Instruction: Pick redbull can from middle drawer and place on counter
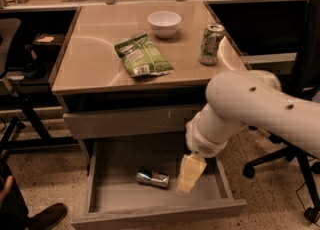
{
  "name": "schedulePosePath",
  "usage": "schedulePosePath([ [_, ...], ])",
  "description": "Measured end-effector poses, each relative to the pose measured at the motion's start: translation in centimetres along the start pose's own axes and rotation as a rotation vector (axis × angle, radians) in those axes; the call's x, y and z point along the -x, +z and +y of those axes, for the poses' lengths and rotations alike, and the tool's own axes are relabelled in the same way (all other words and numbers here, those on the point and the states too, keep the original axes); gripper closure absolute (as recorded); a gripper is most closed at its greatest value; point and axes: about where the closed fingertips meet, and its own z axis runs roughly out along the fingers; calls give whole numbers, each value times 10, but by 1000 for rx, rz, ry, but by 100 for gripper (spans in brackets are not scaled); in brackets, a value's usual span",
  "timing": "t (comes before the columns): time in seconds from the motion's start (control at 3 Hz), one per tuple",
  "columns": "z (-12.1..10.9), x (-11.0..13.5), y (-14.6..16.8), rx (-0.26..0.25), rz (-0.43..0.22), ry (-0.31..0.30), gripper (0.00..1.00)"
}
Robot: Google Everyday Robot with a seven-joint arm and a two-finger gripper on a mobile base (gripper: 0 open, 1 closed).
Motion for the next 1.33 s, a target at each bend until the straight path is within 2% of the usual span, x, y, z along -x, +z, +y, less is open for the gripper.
schedulePosePath([
  [0.33,6,2,57,59,-5,22,0],
  [1.0,10,2,73,75,-9,28,0],
  [1.33,15,-2,112,108,-17,53,0],
])
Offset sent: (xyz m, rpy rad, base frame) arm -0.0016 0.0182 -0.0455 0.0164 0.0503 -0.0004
